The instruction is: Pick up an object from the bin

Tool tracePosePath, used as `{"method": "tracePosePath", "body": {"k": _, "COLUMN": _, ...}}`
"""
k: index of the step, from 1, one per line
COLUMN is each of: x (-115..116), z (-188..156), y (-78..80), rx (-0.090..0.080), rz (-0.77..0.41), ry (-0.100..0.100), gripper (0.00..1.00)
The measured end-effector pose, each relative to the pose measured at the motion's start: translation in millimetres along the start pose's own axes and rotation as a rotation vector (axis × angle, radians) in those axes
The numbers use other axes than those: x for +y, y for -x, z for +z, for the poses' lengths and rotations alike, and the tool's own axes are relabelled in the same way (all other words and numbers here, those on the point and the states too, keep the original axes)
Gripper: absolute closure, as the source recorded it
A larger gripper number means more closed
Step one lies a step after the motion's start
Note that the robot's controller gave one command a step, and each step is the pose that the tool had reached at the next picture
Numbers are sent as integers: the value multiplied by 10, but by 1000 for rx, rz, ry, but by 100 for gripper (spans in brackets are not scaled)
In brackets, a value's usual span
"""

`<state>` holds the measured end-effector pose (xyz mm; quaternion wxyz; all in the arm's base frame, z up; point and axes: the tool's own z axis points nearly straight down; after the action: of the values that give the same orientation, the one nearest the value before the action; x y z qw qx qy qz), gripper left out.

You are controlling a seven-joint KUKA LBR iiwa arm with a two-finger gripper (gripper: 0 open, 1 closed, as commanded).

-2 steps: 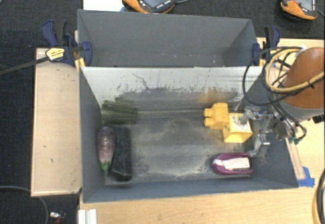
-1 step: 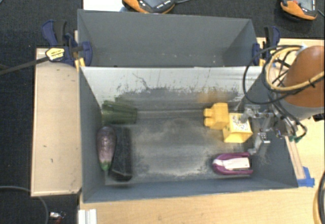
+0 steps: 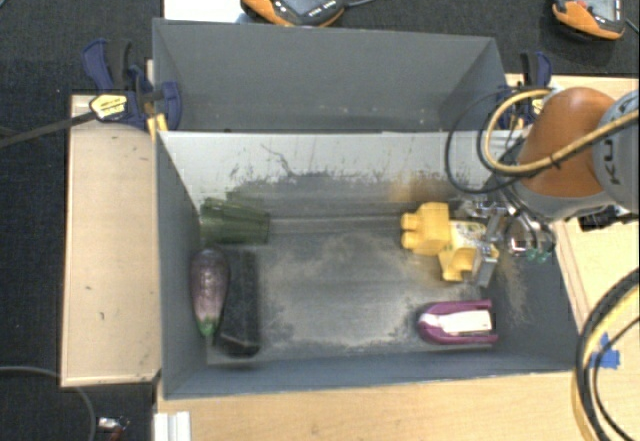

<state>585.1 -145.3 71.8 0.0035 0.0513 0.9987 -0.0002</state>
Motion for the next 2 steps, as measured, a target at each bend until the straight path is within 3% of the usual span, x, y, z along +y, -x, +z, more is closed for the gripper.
{"method": "tracePosePath", "body": {"k": 1, "x": -5, "z": -785, "y": 56, "rx": -9, "rz": -6, "ry": -2, "gripper": 0}}
{"method": "tracePosePath", "body": {"k": 2, "x": 33, "z": -284, "y": -77, "rx": 7, "rz": 159, "ry": 1, "gripper": 0}}
